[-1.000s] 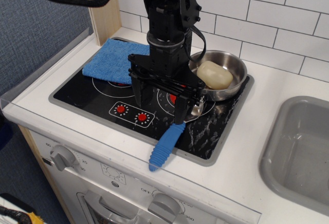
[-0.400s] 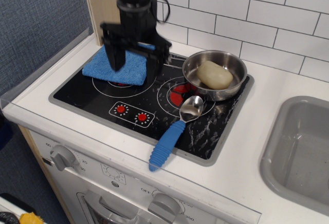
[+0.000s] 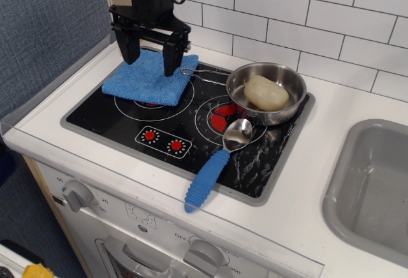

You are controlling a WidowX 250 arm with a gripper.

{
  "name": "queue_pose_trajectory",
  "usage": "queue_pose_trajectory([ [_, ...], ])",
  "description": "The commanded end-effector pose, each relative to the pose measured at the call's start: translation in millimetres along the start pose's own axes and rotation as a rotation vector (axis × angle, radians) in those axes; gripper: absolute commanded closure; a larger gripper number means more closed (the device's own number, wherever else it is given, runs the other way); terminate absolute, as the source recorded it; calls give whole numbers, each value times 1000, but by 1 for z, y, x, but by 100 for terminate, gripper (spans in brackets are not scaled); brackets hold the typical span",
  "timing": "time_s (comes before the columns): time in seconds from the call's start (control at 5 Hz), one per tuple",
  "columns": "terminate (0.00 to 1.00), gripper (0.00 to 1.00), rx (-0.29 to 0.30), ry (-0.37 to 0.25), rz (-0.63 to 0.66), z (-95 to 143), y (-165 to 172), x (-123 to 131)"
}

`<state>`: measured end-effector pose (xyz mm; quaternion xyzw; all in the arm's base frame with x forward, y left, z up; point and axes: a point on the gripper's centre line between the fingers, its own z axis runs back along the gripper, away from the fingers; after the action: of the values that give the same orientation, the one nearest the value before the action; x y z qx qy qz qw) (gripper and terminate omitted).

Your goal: Place the blue towel at the front of the left burner

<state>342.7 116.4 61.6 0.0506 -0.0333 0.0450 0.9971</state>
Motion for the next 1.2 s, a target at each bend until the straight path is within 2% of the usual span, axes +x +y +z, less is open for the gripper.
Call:
queue_pose_trajectory([
  [0.0, 0, 0, 29, -14, 21, -16, 28, 32],
  [0.4, 0, 0, 46, -3, -48, -40, 14, 40],
  [0.6, 0, 0, 31, 3, -94, -42, 0, 29],
  [0.8, 0, 0, -11, -33, -137, -35, 2, 13],
  [1.0, 0, 0, -81, -78, -165, -25, 9, -17],
])
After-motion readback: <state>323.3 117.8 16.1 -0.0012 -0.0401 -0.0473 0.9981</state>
